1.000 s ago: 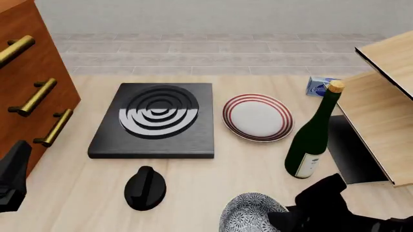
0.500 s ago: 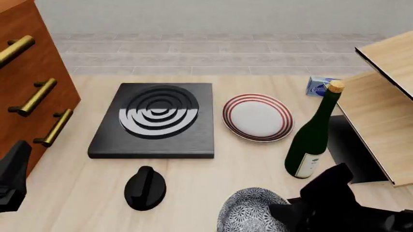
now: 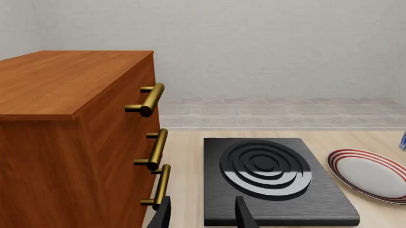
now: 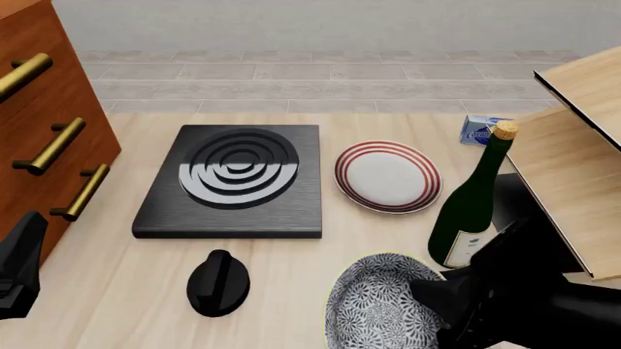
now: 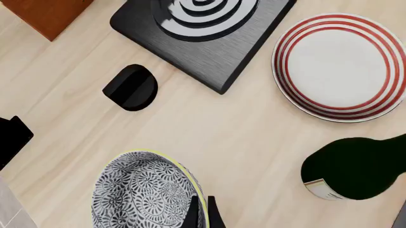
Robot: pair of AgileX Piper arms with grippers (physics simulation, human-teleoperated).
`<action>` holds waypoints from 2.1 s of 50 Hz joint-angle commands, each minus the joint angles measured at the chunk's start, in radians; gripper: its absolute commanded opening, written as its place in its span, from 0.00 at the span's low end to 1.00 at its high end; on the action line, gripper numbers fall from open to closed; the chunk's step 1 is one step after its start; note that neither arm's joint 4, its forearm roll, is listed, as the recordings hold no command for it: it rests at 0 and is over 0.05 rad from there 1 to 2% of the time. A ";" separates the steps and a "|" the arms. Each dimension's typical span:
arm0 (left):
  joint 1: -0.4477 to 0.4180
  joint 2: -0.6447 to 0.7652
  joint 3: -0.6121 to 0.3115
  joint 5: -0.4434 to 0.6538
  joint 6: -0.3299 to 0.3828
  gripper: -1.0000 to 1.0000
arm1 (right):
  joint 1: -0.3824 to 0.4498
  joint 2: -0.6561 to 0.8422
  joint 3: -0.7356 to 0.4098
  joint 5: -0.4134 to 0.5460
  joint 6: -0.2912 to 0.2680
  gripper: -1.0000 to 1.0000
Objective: Put the bowl on the stove.
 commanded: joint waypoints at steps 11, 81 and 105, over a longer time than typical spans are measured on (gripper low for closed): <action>0.000 0.000 0.000 0.000 0.000 1.00 | 0.016 -0.015 -0.177 0.084 -0.042 0.00; 0.000 0.000 0.000 0.000 0.000 1.00 | 0.032 0.596 -0.834 -0.024 0.078 0.00; 0.000 0.000 0.000 0.000 0.000 1.00 | -0.014 0.819 -1.051 0.040 0.113 0.00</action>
